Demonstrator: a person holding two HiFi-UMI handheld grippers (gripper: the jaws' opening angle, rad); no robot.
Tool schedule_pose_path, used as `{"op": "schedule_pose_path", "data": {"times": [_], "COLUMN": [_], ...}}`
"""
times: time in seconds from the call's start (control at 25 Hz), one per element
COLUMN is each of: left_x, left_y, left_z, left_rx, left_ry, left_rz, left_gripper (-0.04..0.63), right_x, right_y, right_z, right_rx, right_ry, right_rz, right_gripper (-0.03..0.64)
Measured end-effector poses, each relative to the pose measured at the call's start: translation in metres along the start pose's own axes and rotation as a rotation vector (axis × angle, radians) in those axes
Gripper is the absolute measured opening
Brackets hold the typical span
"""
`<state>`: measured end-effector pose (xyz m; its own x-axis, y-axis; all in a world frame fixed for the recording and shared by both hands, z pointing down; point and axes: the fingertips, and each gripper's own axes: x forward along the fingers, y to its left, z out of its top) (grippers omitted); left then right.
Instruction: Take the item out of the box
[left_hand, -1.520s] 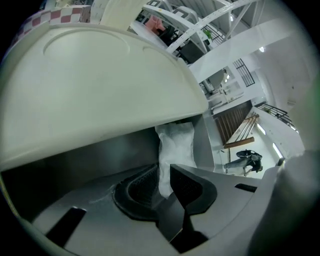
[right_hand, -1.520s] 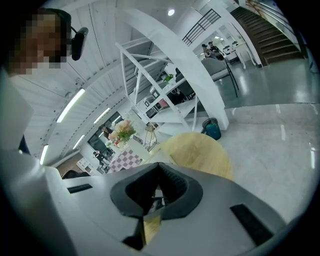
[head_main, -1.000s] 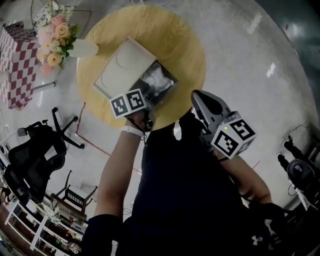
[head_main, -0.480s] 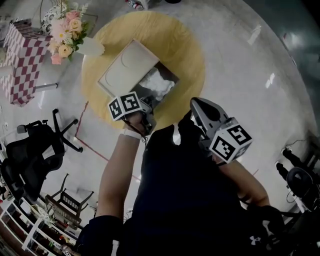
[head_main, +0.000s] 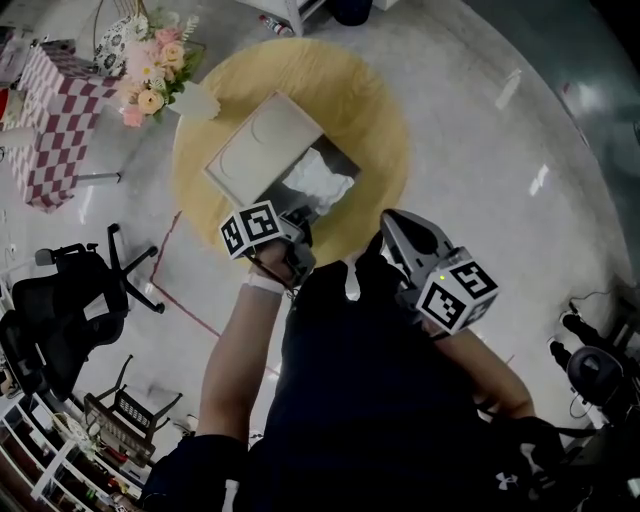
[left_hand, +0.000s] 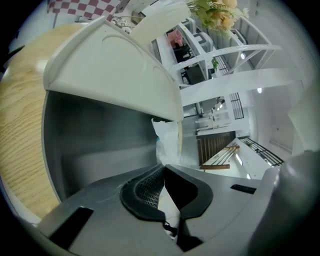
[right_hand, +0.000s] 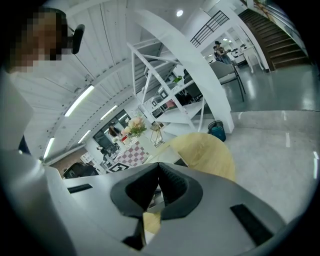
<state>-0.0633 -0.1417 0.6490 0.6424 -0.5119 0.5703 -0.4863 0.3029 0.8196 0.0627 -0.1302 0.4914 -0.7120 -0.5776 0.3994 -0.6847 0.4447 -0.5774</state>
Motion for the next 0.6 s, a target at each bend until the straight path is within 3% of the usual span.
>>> {"op": "schedule_pose_path", "data": {"times": [0.4,0.6], "left_x": [-0.021,-0.042], "left_y": [-0.024,-0.051], "left_z": [0.006,0.012], "left_rx": [0.086,0.122], "left_ry": [-0.041,-0.077], "left_rz": [-0.019,-0.071], "left_gripper": [0.018,0.018], "right_x": [-0.002,0.001], "right_y": [0.004,0.011], "right_z": [0.019,0.035], "right_rx": [-0.037,-0.064], "right_ry": [-0.032,-0.054], "right_rz": [0.005,0.014], "right_gripper": [0.011,0.011]}}
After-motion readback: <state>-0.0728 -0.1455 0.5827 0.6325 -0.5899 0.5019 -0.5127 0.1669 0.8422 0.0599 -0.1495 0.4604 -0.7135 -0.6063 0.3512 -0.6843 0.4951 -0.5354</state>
